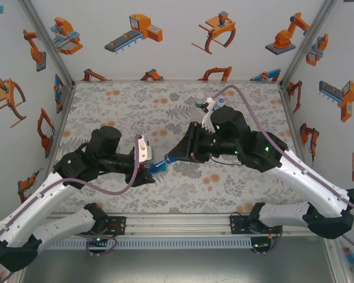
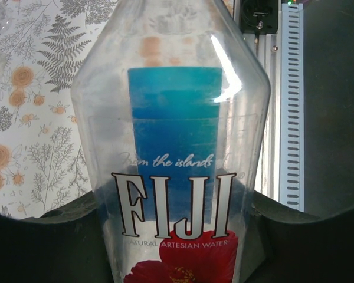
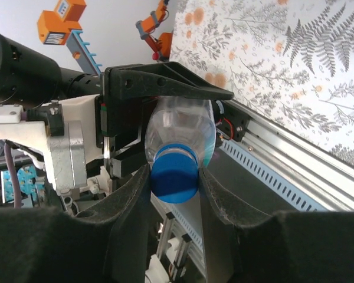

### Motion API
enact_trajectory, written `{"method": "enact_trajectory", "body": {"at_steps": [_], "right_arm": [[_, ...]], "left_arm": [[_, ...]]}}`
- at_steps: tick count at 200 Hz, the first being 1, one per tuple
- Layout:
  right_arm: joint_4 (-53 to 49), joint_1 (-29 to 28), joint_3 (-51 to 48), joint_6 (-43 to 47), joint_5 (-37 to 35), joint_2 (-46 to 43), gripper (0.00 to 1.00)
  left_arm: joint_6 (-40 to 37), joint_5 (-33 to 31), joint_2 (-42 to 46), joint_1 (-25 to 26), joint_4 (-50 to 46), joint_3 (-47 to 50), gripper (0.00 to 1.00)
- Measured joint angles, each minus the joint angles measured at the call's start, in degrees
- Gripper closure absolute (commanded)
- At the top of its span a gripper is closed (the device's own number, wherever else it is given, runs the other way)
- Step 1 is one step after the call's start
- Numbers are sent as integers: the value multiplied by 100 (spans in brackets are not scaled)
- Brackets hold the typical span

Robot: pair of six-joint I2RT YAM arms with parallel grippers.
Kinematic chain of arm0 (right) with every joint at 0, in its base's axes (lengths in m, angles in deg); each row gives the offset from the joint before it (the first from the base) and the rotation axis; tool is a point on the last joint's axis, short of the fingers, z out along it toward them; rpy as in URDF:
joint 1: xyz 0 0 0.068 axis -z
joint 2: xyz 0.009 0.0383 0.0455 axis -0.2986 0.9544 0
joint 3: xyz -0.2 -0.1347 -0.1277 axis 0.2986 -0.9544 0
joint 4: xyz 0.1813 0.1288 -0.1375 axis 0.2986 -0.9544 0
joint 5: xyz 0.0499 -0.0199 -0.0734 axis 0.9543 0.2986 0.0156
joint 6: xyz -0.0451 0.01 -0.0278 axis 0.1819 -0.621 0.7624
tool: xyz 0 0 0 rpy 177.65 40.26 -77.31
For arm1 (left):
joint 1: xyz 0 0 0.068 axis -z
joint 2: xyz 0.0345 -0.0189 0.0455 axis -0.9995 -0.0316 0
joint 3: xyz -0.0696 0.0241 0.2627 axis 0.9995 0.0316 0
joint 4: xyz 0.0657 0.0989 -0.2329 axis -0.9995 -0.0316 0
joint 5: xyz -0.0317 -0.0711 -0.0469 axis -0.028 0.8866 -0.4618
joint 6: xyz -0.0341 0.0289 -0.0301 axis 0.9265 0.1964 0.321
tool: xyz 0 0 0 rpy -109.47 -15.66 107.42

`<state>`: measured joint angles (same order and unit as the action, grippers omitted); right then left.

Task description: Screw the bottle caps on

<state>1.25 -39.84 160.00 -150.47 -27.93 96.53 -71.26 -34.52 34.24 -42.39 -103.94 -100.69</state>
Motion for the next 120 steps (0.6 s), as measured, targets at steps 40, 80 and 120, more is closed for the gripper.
{"method": "enact_trajectory", "body": {"at_steps": [40,80,120], "right_arm": [[-627,2,553,114,17,374,100],[-927,2,761,208,39,546,100],[-601,2,365,-17,-59,332,100]], "left_arm": [[-125,-118,2,31,-61,2,100],[-238,-208,-11,79,-144,2,100],[-208,-387,20,118,-44,87,100]]}}
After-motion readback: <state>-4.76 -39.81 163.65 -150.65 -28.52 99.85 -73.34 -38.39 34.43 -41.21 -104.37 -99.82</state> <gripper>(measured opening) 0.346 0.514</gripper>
